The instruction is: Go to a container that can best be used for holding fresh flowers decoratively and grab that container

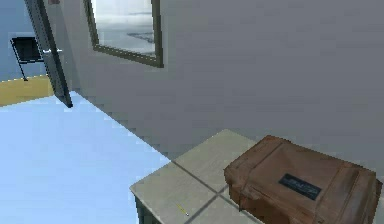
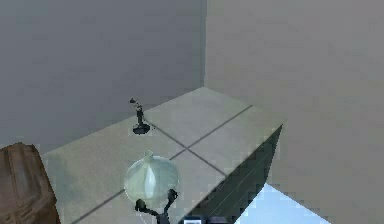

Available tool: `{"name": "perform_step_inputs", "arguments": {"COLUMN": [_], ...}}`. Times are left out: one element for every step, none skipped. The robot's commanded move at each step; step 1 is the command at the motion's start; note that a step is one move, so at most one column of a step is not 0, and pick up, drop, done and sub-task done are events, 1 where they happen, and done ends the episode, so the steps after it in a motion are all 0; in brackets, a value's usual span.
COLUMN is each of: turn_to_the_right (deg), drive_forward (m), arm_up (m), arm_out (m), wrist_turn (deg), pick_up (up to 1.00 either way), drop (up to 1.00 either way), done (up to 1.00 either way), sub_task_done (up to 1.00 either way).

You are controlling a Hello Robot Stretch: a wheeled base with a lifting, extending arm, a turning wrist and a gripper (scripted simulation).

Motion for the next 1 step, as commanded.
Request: {"name": "perform_step_inputs", "arguments": {"turn_to_the_right": [0.0], "drive_forward": [0.0], "arm_up": [0.0], "arm_out": [0.0], "wrist_turn": [0.0], "pick_up": [0.0], "drop": [0.0], "done": [1.0], "sub_task_done": [0.0]}}
